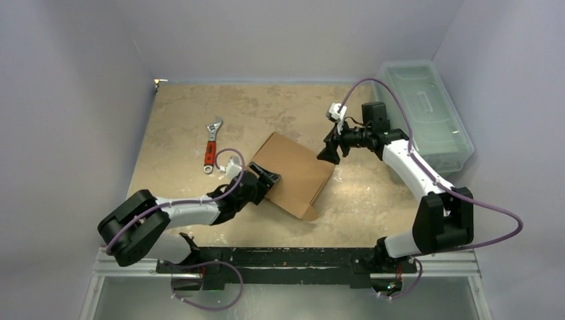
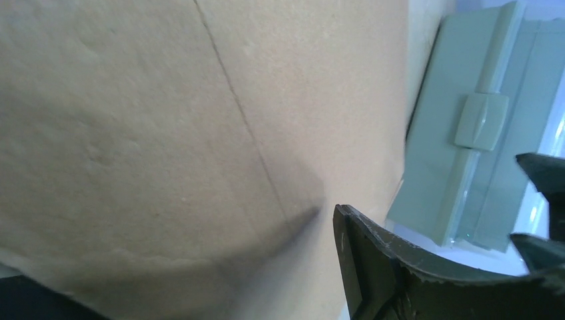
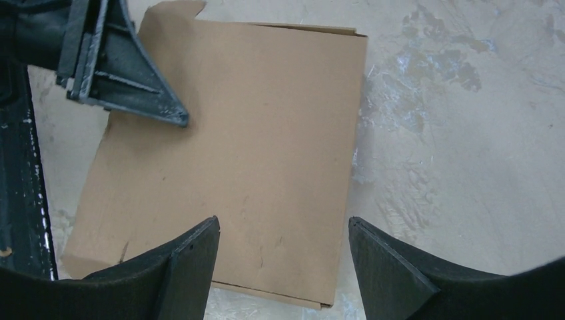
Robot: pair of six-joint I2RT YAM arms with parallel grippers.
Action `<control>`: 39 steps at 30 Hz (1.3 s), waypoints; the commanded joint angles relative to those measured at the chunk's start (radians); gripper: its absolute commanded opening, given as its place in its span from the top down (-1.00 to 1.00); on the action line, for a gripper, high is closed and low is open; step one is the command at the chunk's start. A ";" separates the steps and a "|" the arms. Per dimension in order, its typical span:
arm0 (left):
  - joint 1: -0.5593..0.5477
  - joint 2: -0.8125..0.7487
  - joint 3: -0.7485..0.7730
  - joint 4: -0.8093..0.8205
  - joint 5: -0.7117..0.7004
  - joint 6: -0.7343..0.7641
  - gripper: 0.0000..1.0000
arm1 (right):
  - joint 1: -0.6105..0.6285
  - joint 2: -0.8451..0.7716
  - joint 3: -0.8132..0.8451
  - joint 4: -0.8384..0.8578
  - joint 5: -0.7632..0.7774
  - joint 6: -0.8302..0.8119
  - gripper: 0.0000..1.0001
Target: Fold the paper box
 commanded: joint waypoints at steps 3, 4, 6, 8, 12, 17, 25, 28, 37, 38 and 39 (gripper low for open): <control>0.140 0.081 0.103 0.091 0.281 0.223 -0.48 | -0.004 -0.061 -0.034 -0.052 -0.063 -0.113 -0.48; 0.161 0.092 0.106 0.090 0.314 0.242 -0.48 | -0.003 -0.073 -0.042 -0.057 -0.073 -0.130 -0.48; 0.205 0.114 0.114 0.087 0.379 0.283 -0.48 | -0.001 -0.089 -0.062 -0.055 -0.092 -0.152 -0.49; 0.238 0.130 0.122 0.085 0.435 0.318 -0.48 | 0.003 -0.101 -0.079 -0.053 -0.102 -0.170 -0.50; 0.268 0.118 0.127 0.076 0.501 0.385 -0.50 | 0.029 -0.110 -0.107 -0.027 -0.067 -0.179 -0.50; 0.283 0.034 0.100 -0.008 0.509 0.440 -0.53 | 0.077 -0.078 -0.141 0.127 0.115 -0.012 -0.42; 0.285 -0.167 -0.079 0.051 0.522 0.429 -0.55 | 0.066 0.019 -0.110 0.263 0.256 0.293 -0.20; 0.284 -0.202 -0.156 0.121 0.522 0.382 -0.55 | 0.033 0.028 -0.128 0.299 0.275 0.361 -0.18; 0.285 -0.155 -0.245 0.364 0.557 0.327 -0.61 | -0.015 0.147 -0.128 0.288 0.197 0.409 -0.18; 0.285 -0.146 -0.251 0.394 0.562 0.321 -0.63 | -0.017 0.161 -0.128 0.287 0.187 0.413 -0.18; 0.284 -0.137 -0.259 0.426 0.565 0.316 -0.63 | -0.019 0.172 -0.128 0.287 0.179 0.416 -0.18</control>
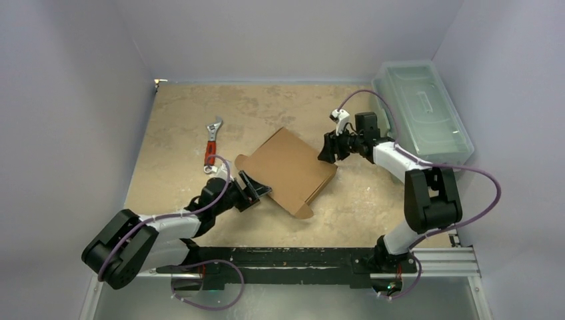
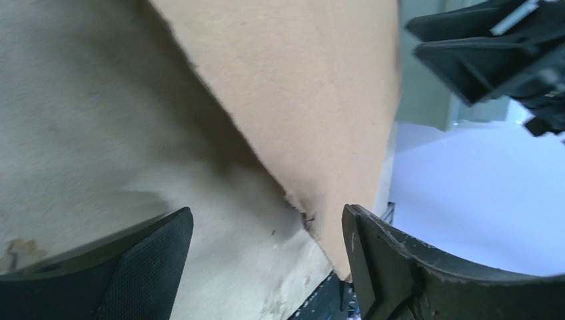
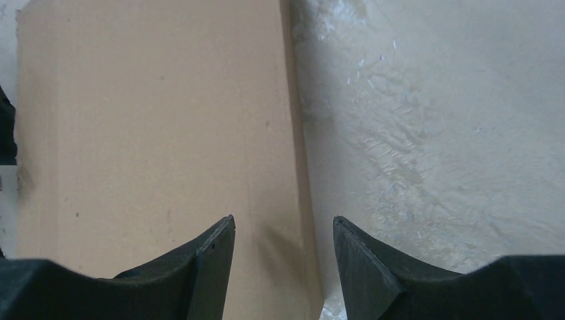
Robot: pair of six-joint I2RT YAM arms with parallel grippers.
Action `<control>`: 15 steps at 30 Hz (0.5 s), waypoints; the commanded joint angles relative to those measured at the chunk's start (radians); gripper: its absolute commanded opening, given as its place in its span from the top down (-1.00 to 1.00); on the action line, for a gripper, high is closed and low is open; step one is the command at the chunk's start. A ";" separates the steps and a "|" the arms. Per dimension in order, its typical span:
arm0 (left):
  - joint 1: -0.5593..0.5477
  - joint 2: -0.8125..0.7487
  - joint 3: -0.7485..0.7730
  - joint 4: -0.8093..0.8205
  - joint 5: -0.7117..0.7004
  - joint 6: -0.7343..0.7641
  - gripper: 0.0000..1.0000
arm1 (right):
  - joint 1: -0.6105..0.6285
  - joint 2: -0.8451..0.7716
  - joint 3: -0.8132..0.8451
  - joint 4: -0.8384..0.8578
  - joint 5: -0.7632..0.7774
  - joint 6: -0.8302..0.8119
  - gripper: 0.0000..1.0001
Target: Fold the paper box
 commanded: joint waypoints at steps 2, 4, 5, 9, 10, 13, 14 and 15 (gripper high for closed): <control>0.006 0.042 -0.030 0.247 0.034 -0.034 -0.67 | -0.020 0.056 0.009 0.018 -0.067 0.057 -0.18; 0.007 0.065 -0.033 0.267 0.031 -0.037 -0.68 | -0.035 0.075 0.012 0.018 -0.082 0.070 -0.16; 0.007 0.083 -0.033 0.282 0.031 -0.037 -0.68 | -0.044 0.082 0.012 0.019 -0.092 0.075 -0.14; 0.006 0.164 -0.026 0.344 0.036 -0.049 -0.68 | -0.075 0.110 0.008 0.025 -0.123 0.090 0.00; 0.006 0.187 -0.027 0.365 0.038 -0.056 -0.68 | -0.082 0.120 0.008 0.024 -0.129 0.093 0.08; 0.006 0.242 -0.028 0.430 0.038 -0.071 -0.68 | -0.096 0.140 0.009 0.020 -0.129 0.092 0.21; 0.006 0.257 -0.027 0.447 0.038 -0.076 -0.68 | -0.100 0.145 0.009 0.019 -0.124 0.091 0.26; 0.006 0.274 -0.027 0.468 0.038 -0.081 -0.69 | -0.102 0.150 0.009 0.018 -0.118 0.091 0.29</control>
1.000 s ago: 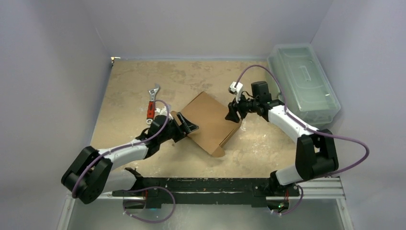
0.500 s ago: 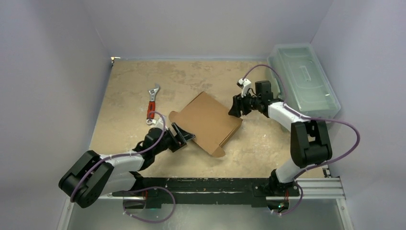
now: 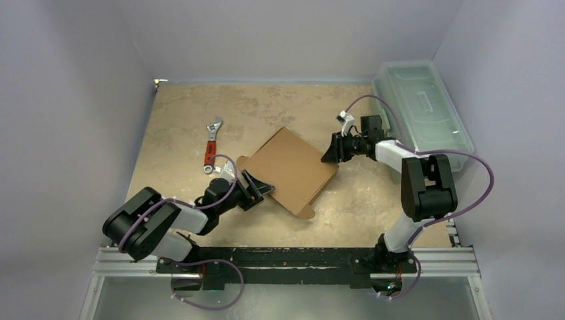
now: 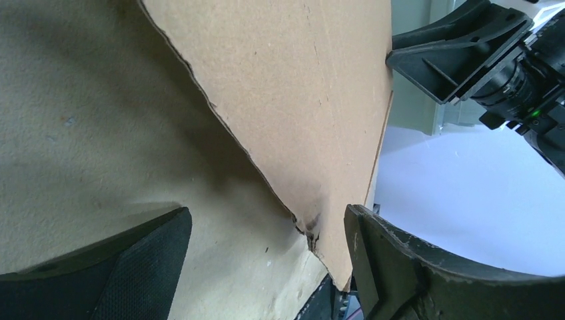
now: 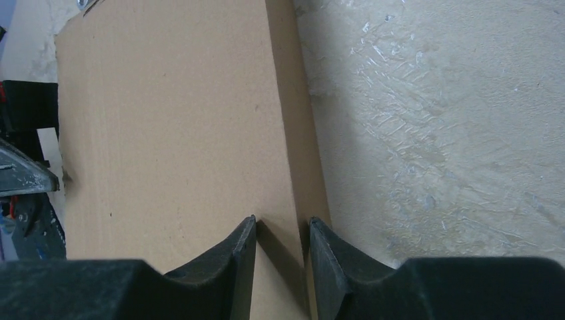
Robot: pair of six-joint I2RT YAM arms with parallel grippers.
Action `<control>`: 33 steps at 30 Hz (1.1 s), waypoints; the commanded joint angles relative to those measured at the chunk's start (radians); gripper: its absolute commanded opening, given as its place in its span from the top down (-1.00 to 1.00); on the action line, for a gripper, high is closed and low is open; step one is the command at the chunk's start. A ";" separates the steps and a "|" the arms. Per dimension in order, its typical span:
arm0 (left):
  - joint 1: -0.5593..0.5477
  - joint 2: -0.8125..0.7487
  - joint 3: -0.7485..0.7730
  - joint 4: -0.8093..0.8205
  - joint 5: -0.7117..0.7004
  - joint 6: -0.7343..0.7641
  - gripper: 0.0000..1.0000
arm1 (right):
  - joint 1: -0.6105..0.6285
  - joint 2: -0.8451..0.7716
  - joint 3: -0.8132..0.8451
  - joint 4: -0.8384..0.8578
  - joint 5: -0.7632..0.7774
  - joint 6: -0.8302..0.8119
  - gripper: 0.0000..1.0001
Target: Fold the paper box
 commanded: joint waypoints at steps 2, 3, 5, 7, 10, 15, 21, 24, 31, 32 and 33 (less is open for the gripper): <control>0.006 0.090 -0.010 0.213 0.011 -0.045 -0.70 | -0.019 0.030 0.008 0.007 0.040 -0.001 0.36; 0.007 0.109 -0.009 0.239 0.012 -0.051 -0.70 | -0.021 0.034 0.009 0.006 0.052 -0.001 0.40; 0.006 0.145 -0.005 0.284 0.016 -0.065 -0.71 | -0.025 0.045 0.010 0.005 0.073 0.000 0.46; 0.006 0.183 -0.003 0.333 0.020 -0.080 -0.71 | -0.027 0.060 0.015 -0.001 0.093 0.002 0.48; 0.007 0.243 -0.006 0.419 0.021 -0.114 -0.71 | -0.032 0.082 0.021 -0.011 0.121 0.002 0.51; 0.007 0.331 -0.009 0.528 0.020 -0.161 -0.76 | -0.042 0.095 0.028 -0.017 0.169 0.002 0.51; 0.006 0.361 -0.024 0.600 -0.031 -0.186 -0.76 | -0.057 0.123 0.044 -0.038 0.162 -0.014 0.54; 0.006 0.332 -0.025 0.575 -0.061 -0.163 -0.76 | -0.058 0.120 0.051 -0.052 0.145 -0.029 0.54; 0.007 0.170 0.007 0.349 -0.096 -0.061 -0.77 | -0.059 0.032 0.068 -0.106 0.063 -0.130 0.29; 0.007 0.136 0.008 0.305 -0.108 -0.043 -0.77 | -0.058 0.007 0.070 -0.110 0.053 -0.144 0.18; 0.006 0.095 0.010 0.242 -0.122 -0.024 -0.77 | -0.057 -0.019 0.071 -0.116 0.045 -0.157 0.10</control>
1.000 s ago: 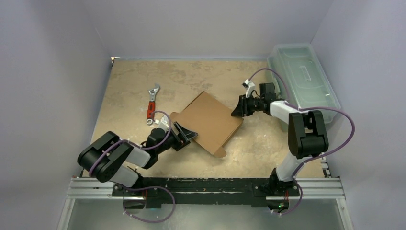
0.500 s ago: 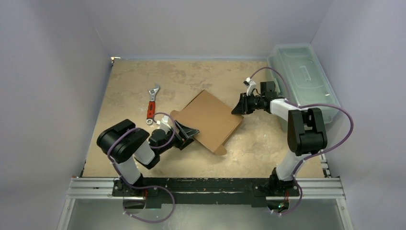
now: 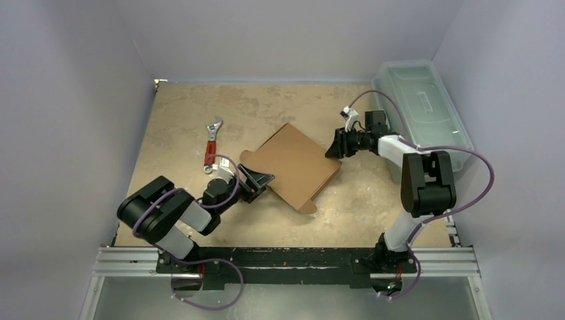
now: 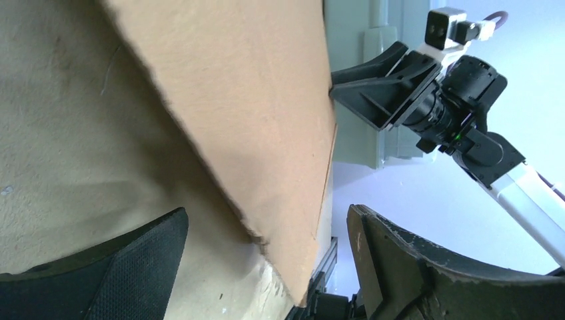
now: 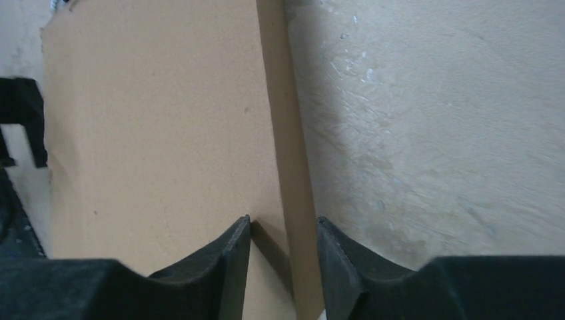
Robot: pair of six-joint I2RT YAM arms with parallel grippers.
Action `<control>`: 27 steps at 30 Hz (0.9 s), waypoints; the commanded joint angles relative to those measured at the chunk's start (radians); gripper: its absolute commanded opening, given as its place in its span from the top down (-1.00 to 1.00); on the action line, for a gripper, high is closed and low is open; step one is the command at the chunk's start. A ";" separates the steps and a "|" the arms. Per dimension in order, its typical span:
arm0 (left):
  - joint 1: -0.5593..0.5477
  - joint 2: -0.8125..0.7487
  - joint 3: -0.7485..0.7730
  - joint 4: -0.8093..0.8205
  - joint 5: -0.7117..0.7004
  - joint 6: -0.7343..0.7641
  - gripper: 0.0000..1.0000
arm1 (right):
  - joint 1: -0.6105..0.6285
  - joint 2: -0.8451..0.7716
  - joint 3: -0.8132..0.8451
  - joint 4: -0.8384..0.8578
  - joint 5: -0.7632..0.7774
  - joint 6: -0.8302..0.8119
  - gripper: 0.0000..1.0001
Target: Fold the paper box
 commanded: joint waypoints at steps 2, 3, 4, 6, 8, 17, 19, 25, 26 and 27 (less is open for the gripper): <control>0.008 -0.204 0.026 -0.286 -0.085 0.130 -0.78 | -0.015 -0.133 -0.002 -0.090 0.053 -0.145 -0.05; 0.009 -0.248 0.034 -0.366 -0.094 0.152 -0.78 | -0.015 -0.166 -0.005 -0.091 0.047 -0.158 -0.11; 0.009 -0.286 0.045 -0.445 -0.101 0.175 -0.79 | -0.015 -0.196 -0.008 -0.094 0.040 -0.174 -0.16; 0.009 -0.373 0.065 -0.592 -0.118 0.222 -0.79 | -0.015 -0.252 -0.010 -0.116 0.021 -0.221 -0.25; 0.010 -0.461 0.085 -0.743 -0.136 0.264 -0.80 | -0.014 -0.306 -0.013 -0.141 0.001 -0.276 -0.29; 0.111 -0.740 0.289 -1.117 -0.270 0.591 -0.99 | 0.062 -0.357 -0.014 -0.209 0.017 -0.386 -0.18; 0.154 -0.664 0.425 -1.150 -0.205 0.728 -0.99 | 0.068 -0.338 0.027 -0.308 0.018 -0.452 -0.11; 0.176 -0.199 0.981 -1.445 -0.010 1.127 -0.83 | 0.067 -0.398 -0.009 -0.372 0.029 -0.527 -0.15; 0.177 -0.115 1.062 -1.482 0.011 1.174 -0.74 | 0.066 -0.401 -0.016 -0.378 0.012 -0.533 -0.15; 0.176 -0.044 1.129 -1.514 0.032 1.216 -0.63 | 0.066 -0.399 -0.018 -0.392 -0.012 -0.545 -0.16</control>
